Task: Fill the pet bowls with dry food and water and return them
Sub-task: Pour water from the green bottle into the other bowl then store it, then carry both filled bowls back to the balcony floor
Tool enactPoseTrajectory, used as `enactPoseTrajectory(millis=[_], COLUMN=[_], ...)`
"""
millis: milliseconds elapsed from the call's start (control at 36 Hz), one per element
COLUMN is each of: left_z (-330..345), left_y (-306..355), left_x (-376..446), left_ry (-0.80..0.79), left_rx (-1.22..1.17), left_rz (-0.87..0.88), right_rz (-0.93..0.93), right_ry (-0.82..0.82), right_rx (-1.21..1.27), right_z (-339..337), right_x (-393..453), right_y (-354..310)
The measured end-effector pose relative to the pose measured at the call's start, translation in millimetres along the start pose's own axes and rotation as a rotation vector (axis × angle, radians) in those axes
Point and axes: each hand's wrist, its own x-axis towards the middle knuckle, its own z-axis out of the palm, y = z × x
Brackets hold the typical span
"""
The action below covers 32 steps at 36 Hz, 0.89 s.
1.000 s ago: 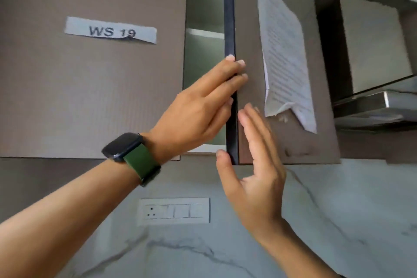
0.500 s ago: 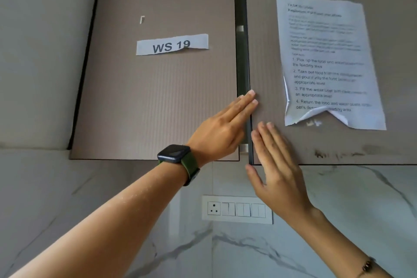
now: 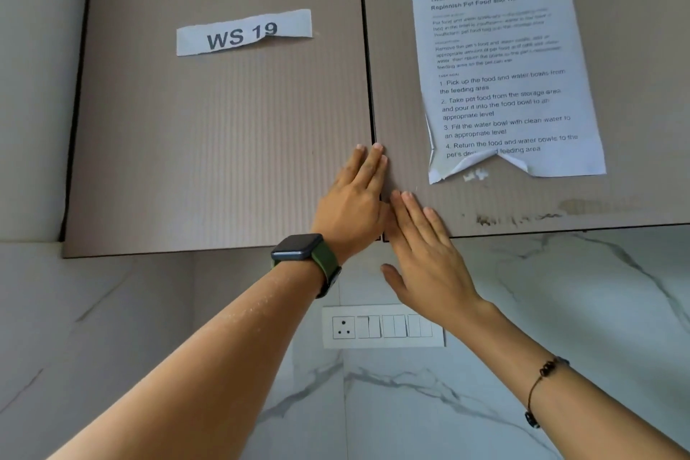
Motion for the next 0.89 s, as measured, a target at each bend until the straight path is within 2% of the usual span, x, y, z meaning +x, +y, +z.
enactPoseTrajectory(millis=[194, 306, 472, 556, 611, 889], left_z=[3, 1, 19, 38, 54, 100], left_y=[3, 19, 49, 66, 77, 127], left_x=[-1, -11, -76, -126, -159, -304], left_ry=[0.023, 0.029, 0.02, -0.075, -0.168, -0.556], left_rx=[-0.011, -0.105, -0.268, -0.373, -0.426, -0.55], left_rz=[-0.023, -0.101, -0.123, -0.236, -0.296, -0.527], right_rz=[-0.005, 0.004, 0.044, 0.064, 0.072, 0.285], right_ry=[-0.008, -0.021, -0.006, -0.111, -0.237, -0.726], right_rx=[0.011, 0.166, 0.262, 0.291, 0.308, 0.383], right_z=[-1, -10, -4, 6, 13, 0], right_x=[0, -8, -72, -123, -157, -321], right_y=[0, 0, -7, -13, -17, -52])
